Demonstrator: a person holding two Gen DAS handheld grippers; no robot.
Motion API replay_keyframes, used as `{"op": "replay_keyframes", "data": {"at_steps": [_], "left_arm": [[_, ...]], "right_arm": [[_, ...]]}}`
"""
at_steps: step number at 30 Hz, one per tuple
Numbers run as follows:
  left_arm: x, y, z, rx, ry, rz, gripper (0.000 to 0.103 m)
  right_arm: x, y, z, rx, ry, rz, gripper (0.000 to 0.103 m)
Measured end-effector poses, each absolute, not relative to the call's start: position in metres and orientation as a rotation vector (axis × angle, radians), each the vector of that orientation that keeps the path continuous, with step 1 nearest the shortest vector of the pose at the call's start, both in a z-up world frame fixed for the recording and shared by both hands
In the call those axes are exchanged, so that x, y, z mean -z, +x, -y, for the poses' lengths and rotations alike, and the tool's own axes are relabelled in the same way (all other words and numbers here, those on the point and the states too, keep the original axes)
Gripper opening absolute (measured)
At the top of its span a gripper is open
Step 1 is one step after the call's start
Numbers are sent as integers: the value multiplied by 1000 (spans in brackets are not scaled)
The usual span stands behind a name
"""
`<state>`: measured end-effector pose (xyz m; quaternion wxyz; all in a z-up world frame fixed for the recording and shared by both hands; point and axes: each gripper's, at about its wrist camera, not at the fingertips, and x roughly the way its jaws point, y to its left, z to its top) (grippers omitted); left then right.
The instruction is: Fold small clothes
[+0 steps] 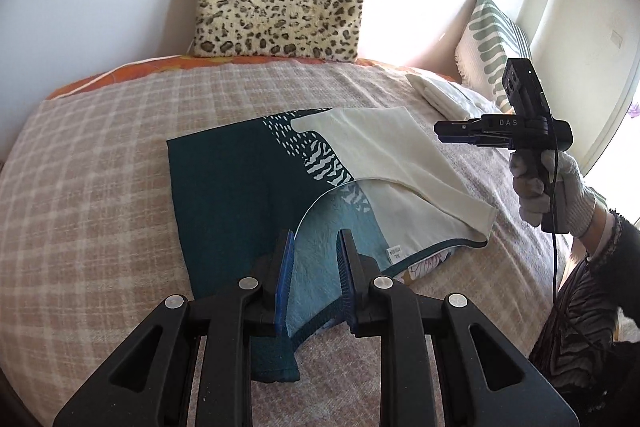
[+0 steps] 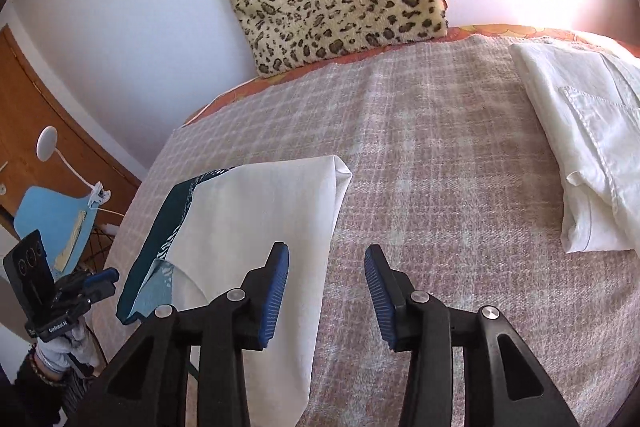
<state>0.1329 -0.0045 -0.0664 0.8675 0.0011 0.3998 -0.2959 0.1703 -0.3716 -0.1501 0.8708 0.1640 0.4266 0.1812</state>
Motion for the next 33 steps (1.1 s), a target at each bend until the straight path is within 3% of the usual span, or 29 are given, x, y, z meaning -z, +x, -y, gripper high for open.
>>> {"op": "replay_keyframes", "data": {"at_steps": [7, 11, 12, 18, 22, 25, 29, 33], "left_arm": [[67, 157, 23, 574, -48, -815, 20], [73, 169, 44, 605, -16, -826, 20], [79, 172, 48, 614, -20, -847, 20], [104, 172, 62, 630, 12, -940, 21], [90, 165, 56, 633, -10, -926, 22], [69, 153, 49, 630, -14, -862, 22], [50, 142, 33, 576, -23, -803, 41], [46, 139, 7, 524, -83, -806, 43]], "right_arm": [[171, 219, 385, -381, 542, -922, 43], [173, 231, 377, -397, 537, -934, 3], [171, 233, 372, -387, 492, -932, 1], [164, 236, 371, -264, 335, -928, 0], [137, 228, 360, -244, 257, -859, 6], [110, 215, 324, -401, 188, -772, 18], [108, 220, 268, -540, 120, -797, 18], [132, 239, 234, -559, 78, -874, 17]]}}
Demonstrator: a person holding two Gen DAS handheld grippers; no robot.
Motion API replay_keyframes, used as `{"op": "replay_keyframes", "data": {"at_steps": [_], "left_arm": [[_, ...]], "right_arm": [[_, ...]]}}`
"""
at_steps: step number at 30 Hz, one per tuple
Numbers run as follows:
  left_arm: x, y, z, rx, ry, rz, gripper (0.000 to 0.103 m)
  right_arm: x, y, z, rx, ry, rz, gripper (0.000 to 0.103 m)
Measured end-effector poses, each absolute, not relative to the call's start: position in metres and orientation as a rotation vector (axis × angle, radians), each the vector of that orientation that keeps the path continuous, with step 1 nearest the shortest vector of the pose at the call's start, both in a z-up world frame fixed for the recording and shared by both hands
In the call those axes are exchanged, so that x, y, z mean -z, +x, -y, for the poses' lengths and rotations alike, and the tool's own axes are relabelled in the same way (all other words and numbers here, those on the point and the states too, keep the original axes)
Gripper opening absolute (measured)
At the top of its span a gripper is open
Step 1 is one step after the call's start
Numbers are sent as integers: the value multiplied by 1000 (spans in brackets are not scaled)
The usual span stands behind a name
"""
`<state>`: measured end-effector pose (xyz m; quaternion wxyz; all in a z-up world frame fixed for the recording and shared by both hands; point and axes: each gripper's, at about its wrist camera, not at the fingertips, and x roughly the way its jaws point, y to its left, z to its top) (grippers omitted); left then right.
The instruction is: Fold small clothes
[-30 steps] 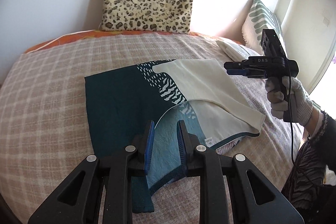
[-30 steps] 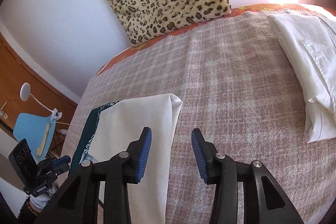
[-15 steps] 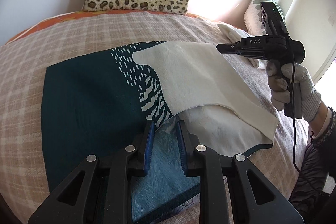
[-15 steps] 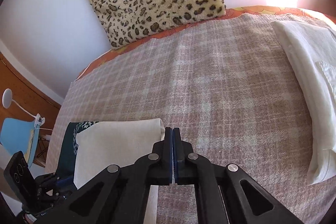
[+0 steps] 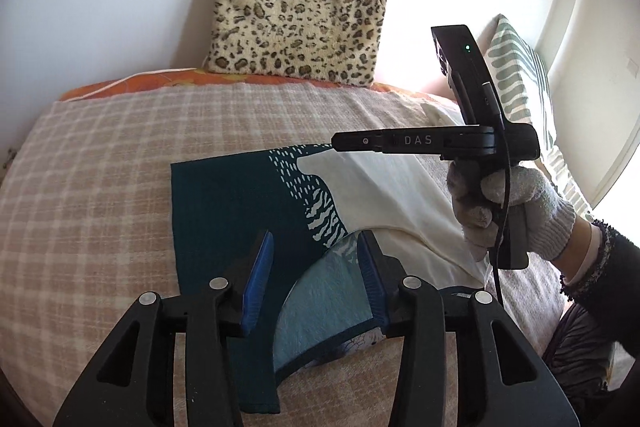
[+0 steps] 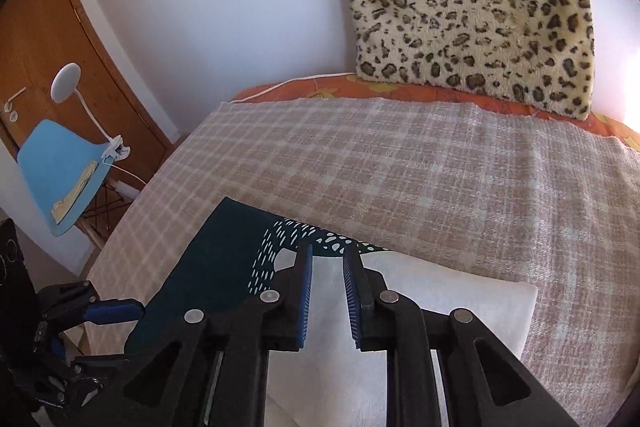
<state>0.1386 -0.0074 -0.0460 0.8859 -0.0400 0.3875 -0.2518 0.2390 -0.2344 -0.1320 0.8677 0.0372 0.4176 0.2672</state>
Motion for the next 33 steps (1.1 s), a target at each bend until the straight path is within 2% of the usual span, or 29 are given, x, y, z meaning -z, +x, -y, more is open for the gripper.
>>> {"op": "replay_keyframes", "data": {"at_steps": [3, 10, 17, 29, 31, 33], "left_arm": [[49, 140, -14, 485, -151, -838, 47], [61, 140, -51, 398, -256, -903, 47], [62, 120, -55, 365, -219, -888, 47], [56, 101, -41, 340, -100, -826, 48], [57, 99, -37, 337, -77, -824, 48], [57, 98, -34, 330, -52, -810, 48]], "right_arm": [[150, 250, 228, -579, 103, -927, 17], [168, 258, 238, -537, 133, -982, 14], [143, 227, 251, -537, 133, -906, 36], [126, 170, 294, -425, 71, -741, 42], [125, 165, 303, -417, 85, -710, 50], [124, 161, 310, -414, 93, -691, 69]]}}
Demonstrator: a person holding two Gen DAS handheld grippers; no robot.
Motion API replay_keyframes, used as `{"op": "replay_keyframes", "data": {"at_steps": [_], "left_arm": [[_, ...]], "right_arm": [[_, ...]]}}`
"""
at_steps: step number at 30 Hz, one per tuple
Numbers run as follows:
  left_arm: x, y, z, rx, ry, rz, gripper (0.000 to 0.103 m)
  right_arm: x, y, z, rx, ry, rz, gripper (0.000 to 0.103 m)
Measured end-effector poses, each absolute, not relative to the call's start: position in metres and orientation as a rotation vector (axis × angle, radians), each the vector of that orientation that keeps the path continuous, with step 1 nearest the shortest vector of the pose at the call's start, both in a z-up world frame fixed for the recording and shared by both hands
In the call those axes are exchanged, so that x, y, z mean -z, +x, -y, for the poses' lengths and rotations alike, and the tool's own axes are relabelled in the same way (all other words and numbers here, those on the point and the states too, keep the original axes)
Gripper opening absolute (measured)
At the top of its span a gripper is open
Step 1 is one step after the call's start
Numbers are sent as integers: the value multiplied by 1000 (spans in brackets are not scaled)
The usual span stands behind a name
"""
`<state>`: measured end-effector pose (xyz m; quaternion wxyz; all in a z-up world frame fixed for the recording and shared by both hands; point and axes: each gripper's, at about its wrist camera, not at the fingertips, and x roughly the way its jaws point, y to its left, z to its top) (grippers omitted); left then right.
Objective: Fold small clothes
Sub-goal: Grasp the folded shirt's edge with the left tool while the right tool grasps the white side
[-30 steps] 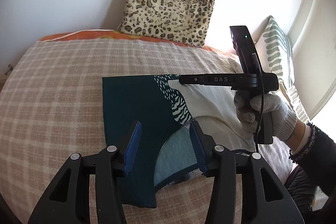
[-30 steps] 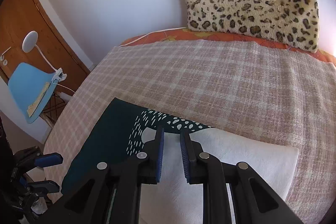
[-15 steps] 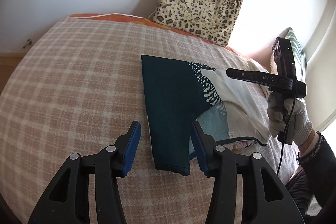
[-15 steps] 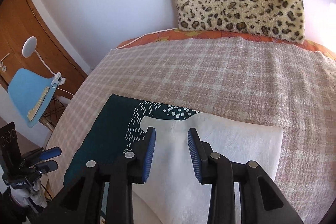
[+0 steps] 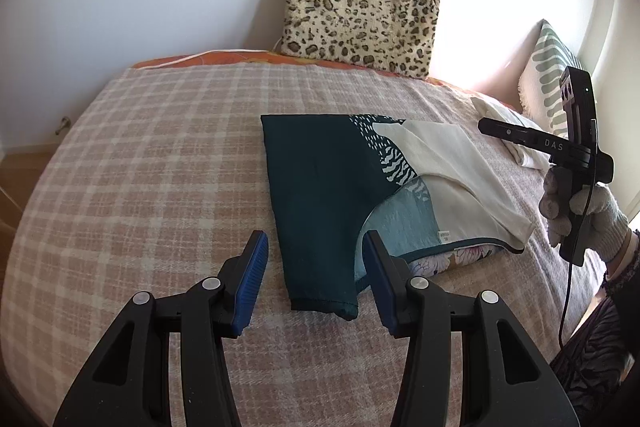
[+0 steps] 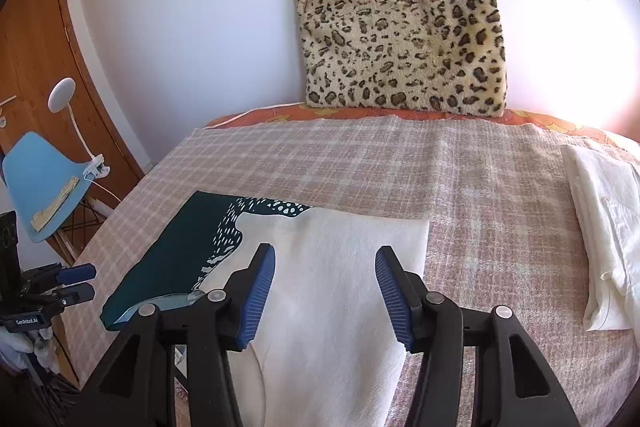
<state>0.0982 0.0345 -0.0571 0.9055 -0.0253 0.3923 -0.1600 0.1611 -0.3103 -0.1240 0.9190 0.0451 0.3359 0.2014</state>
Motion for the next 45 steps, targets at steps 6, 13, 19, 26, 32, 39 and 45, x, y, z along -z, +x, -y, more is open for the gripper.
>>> {"op": "replay_keyframes", "data": {"at_steps": [6, 13, 19, 26, 32, 39, 45], "left_arm": [[58, 101, -35, 329, -60, -802, 48], [68, 113, -69, 400, -406, -873, 58], [87, 118, -91, 413, -615, -934, 59], [107, 120, -90, 446, -689, -1001, 59], [118, 118, -93, 443, -751, -1047, 59], [126, 118, -82, 487, -778, -1074, 59], [128, 128, -76, 516, -811, -1067, 58]], "right_arm": [[123, 163, 322, -398, 69, -688, 88], [131, 179, 343, -370, 128, -765, 91], [148, 195, 372, -403, 304, -842, 91], [175, 210, 394, -465, 543, -885, 80], [180, 219, 398, -504, 620, -895, 66], [186, 227, 386, -583, 613, -946, 57], [193, 236, 383, -630, 654, -942, 41]]}}
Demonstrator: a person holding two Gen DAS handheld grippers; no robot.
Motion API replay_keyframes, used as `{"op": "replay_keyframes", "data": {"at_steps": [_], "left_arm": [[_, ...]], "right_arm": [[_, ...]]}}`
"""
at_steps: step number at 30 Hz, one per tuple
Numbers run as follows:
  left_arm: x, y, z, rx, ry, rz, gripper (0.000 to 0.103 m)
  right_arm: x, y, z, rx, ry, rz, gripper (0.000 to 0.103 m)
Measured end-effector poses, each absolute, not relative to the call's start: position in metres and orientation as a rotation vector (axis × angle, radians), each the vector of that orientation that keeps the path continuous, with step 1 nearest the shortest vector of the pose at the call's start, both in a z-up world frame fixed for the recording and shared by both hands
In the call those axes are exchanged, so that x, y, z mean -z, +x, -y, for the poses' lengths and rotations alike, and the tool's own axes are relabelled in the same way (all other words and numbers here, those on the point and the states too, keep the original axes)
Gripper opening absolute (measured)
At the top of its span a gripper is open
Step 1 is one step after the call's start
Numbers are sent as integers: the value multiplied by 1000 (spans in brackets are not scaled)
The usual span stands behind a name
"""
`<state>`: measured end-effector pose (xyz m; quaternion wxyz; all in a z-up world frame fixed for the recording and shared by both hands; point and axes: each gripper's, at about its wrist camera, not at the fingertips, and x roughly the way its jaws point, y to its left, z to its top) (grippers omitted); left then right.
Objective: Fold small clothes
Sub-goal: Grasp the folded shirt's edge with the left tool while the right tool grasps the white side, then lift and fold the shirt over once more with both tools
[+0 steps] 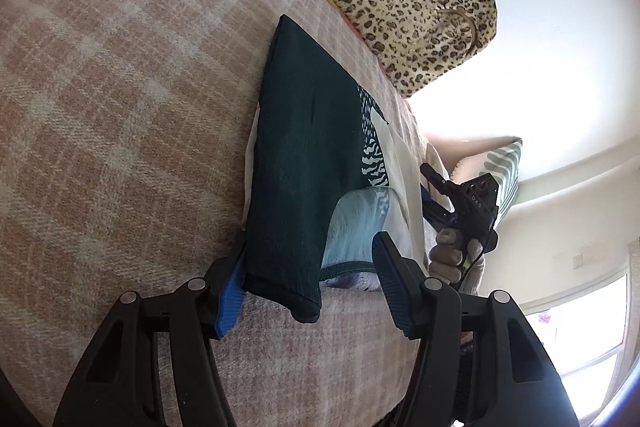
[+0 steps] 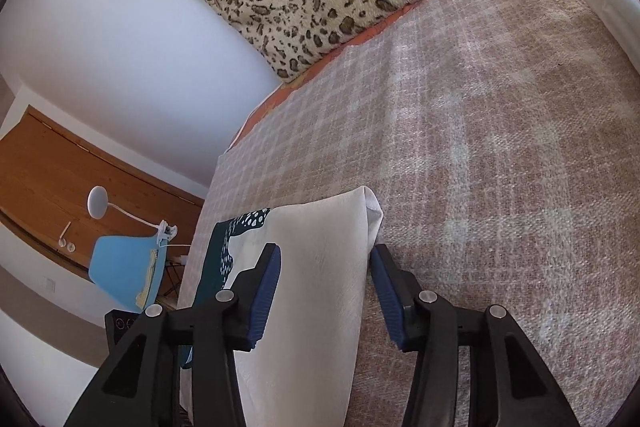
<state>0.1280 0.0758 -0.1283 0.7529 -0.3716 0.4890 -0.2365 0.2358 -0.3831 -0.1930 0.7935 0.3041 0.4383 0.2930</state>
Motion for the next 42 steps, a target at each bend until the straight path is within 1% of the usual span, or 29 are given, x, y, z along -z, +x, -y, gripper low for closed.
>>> {"op": "replay_keyframes", "data": {"at_steps": [2, 8, 10, 12, 13, 14, 15, 16, 18, 20, 21, 26, 34, 42], "left_arm": [[128, 131, -71, 526, -807, -1070, 57], [126, 142, -57, 540, -767, -1064, 56], [127, 146, -54, 536, -752, -1073, 48], [129, 148, -52, 526, -739, -1080, 36], [130, 150, -51, 525, -733, -1082, 34], [130, 150, -49, 520, -721, -1082, 30], [131, 150, -48, 519, -711, -1084, 24], [132, 151, -46, 518, -705, -1088, 21], [133, 149, -46, 511, -679, -1087, 15], [128, 147, -41, 498, -623, -1070, 13], [126, 145, -39, 498, -595, -1059, 12], [106, 136, -22, 520, -424, -984, 7], [92, 135, -20, 524, -435, -936, 6], [73, 130, 1, 552, -410, -904, 6]], "right_arm": [[197, 241, 380, -633, 659, -955, 34], [196, 250, 366, -669, 648, -970, 34], [196, 251, 360, -685, 643, -981, 34], [196, 253, 356, -683, 636, -985, 34], [196, 253, 354, -686, 640, -986, 33], [197, 254, 352, -694, 646, -989, 32], [197, 254, 350, -692, 641, -993, 28], [198, 254, 348, -687, 634, -999, 26], [198, 253, 344, -672, 618, -1005, 13], [197, 251, 341, -651, 600, -1003, 4], [194, 250, 339, -642, 587, -995, 3], [173, 243, 331, -613, 522, -949, 1], [135, 229, 317, -639, 478, -875, 0], [115, 212, 320, -627, 467, -836, 0]]}}
